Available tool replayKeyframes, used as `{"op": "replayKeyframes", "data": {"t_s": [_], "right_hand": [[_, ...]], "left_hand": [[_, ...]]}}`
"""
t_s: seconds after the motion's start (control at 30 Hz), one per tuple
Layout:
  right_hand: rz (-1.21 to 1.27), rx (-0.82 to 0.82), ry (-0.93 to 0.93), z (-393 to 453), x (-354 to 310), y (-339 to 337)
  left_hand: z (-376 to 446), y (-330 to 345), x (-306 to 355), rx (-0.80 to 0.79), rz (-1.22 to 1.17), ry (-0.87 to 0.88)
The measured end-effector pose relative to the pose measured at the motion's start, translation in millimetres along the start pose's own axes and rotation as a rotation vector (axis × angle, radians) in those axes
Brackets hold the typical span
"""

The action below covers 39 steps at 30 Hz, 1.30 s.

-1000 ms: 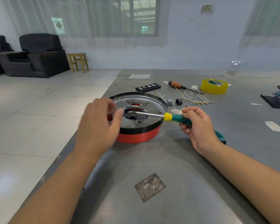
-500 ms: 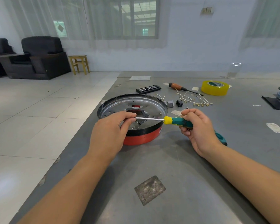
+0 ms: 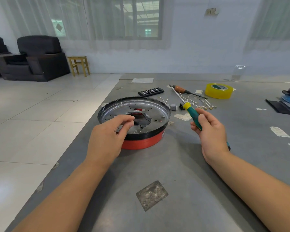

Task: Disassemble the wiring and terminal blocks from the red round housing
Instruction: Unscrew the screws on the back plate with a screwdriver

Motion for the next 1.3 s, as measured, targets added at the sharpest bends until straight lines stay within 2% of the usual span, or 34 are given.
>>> {"op": "replayKeyframes", "data": {"t_s": [0.1,0.17,0.33,0.5,0.63,0.7,0.8,0.9,1.03,1.17,1.3], "right_hand": [[-0.444,0.033,-0.177,-4,-3,-8],[-0.632,-0.006,-0.231,-7,-2,-11],[-0.862,-0.163,-0.3,-19,-4,-3],[-1.166,-0.293,-0.372,-30,-2,8],[-1.241,-0.31,-0.415,-35,-6,13],[-1.171,-0.283,-0.578,-42,-19,20],[-0.782,-0.389,-0.781,-62,-39,39],[-0.515,-0.521,-0.74,-80,-42,57],[-0.448,-0.592,-0.671,-81,-34,66],[-0.303,-0.668,-0.509,-72,-25,64],[-0.242,-0.666,-0.447,-66,-23,62]], "left_hand": [[-1,2,2,-0.013,-0.035,-0.008],[-2,3,3,-0.019,-0.064,-0.02],[-6,6,8,-0.025,-0.005,0.007],[-7,7,18,-0.024,0.045,0.175],[-8,11,24,-0.022,0.051,0.27],[-10,13,29,-0.015,0.034,0.306],[-11,15,37,-0.017,-0.022,0.311],[-13,15,44,-0.039,-0.026,0.262],[-15,14,42,-0.104,-0.014,0.215],[-14,16,34,-0.133,-0.046,0.175],[-14,21,29,-0.139,-0.144,0.1]]}}
Point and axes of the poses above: each hand's wrist, its own z-axis towards the middle knuckle, its own y-axis out of the palm, x = y × z, the point moved 4 cm from there along z, towards the middle knuckle, and after that the axes turned 4 degrees about z, right-handed, at the moved point
